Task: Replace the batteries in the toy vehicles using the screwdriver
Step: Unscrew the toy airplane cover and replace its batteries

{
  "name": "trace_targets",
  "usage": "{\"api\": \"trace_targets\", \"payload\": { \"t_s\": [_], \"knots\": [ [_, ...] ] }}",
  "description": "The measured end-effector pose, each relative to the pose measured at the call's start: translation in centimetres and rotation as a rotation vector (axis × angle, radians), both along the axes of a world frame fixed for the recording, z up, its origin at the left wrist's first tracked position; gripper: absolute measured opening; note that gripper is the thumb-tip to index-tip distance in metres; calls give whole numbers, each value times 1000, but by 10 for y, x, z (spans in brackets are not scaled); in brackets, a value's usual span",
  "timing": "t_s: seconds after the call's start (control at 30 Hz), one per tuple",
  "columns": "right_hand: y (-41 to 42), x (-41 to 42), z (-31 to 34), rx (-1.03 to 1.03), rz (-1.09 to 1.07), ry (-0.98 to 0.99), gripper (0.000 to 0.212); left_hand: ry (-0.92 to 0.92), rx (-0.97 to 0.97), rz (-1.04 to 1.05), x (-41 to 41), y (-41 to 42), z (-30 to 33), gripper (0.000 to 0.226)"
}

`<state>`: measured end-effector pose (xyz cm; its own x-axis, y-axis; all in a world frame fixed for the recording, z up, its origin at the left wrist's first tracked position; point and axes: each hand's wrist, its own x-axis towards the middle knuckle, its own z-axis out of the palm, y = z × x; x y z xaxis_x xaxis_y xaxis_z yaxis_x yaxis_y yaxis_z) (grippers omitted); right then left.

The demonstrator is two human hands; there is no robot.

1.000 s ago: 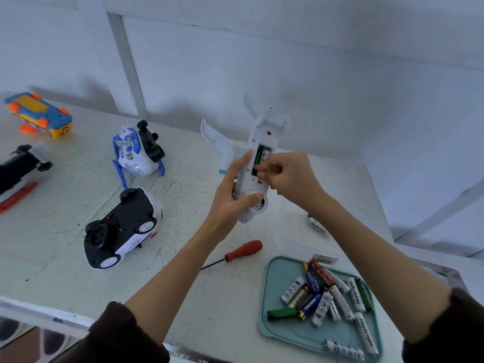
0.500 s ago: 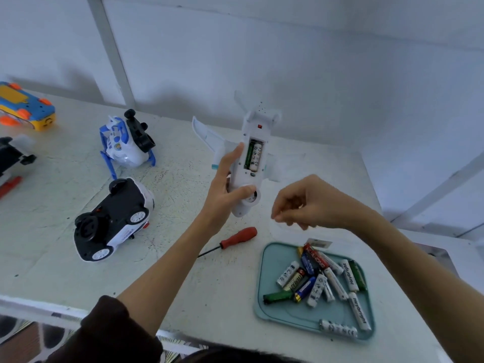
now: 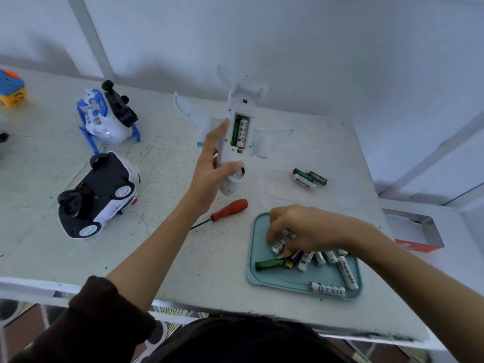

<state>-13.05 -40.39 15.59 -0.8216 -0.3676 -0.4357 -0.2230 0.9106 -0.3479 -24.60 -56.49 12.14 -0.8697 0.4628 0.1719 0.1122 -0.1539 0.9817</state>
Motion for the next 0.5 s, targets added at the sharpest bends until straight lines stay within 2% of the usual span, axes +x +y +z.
{"api": "trace_targets", "payload": {
  "t_s": [0.13,0.23,0.33,0.5],
  "knots": [
    [1,2,0,-26,19,27,18,-3,1,16,1,-3,0,73],
    [-1,-2,5,-256,-6,105,9,3,2,29,0,-4,1,72],
    [-7,-10,12,-499,-147,237,12,6,6,31,-1,-4,2,71],
    [-14,-36,32,-660,-293,352,16,22,11,36,-3,-4,7,74]
  ]
}}
